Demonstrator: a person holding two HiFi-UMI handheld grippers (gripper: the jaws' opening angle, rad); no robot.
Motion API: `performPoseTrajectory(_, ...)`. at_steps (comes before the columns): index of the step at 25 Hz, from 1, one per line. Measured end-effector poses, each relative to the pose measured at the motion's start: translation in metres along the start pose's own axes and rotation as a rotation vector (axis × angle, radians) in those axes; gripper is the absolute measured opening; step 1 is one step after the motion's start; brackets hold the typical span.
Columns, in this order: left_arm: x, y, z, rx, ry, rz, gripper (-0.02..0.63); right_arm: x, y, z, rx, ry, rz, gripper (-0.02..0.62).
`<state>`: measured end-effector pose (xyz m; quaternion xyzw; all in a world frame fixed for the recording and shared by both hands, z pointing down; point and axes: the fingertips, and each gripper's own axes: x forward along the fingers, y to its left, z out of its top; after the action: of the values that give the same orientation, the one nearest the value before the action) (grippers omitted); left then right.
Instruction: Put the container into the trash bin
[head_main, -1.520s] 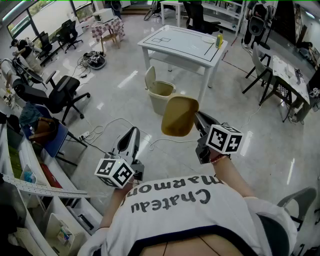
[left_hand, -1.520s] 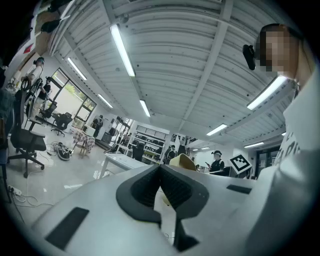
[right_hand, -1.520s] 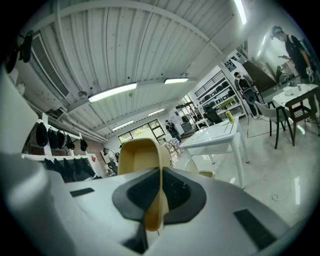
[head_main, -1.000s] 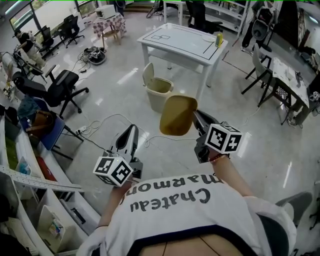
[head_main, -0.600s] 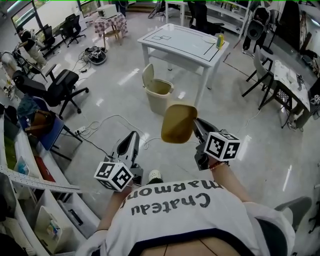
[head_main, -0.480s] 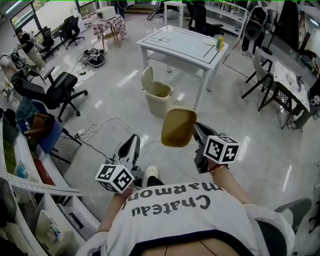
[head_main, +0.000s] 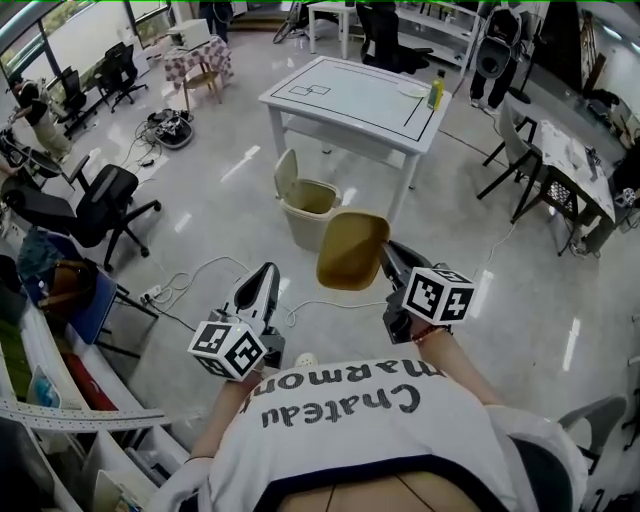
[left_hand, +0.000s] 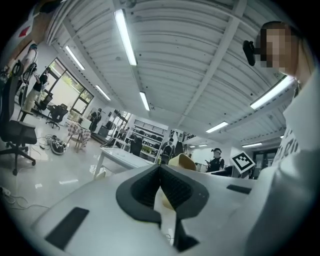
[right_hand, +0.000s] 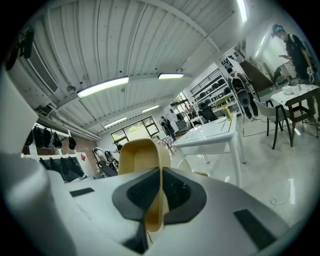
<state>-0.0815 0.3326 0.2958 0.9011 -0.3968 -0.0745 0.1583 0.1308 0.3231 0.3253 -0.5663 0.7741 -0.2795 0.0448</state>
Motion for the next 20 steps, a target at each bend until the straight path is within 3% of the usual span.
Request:
performPoseTrajectory(8, 0.056, 0.057, 0.057, 0.047, -0.025, -0.057, 0.023, 0.069, 0.012, 0.055, 0.011, -0.095, -0.015, 0.037)
performPoseTrajectory(18, 0.083, 0.127, 0.087, 0.014, -0.075, -0.052, 0.023, 0.132, 0.026, 0.063, 0.022, -0.11, -0.038, 0.037)
performPoseTrajectory(20, 0.083, 0.136, 0.091, 0.039, -0.078, -0.06, 0.023, 0.142, 0.029, 0.06, 0.024, -0.107, -0.043, 0.037)
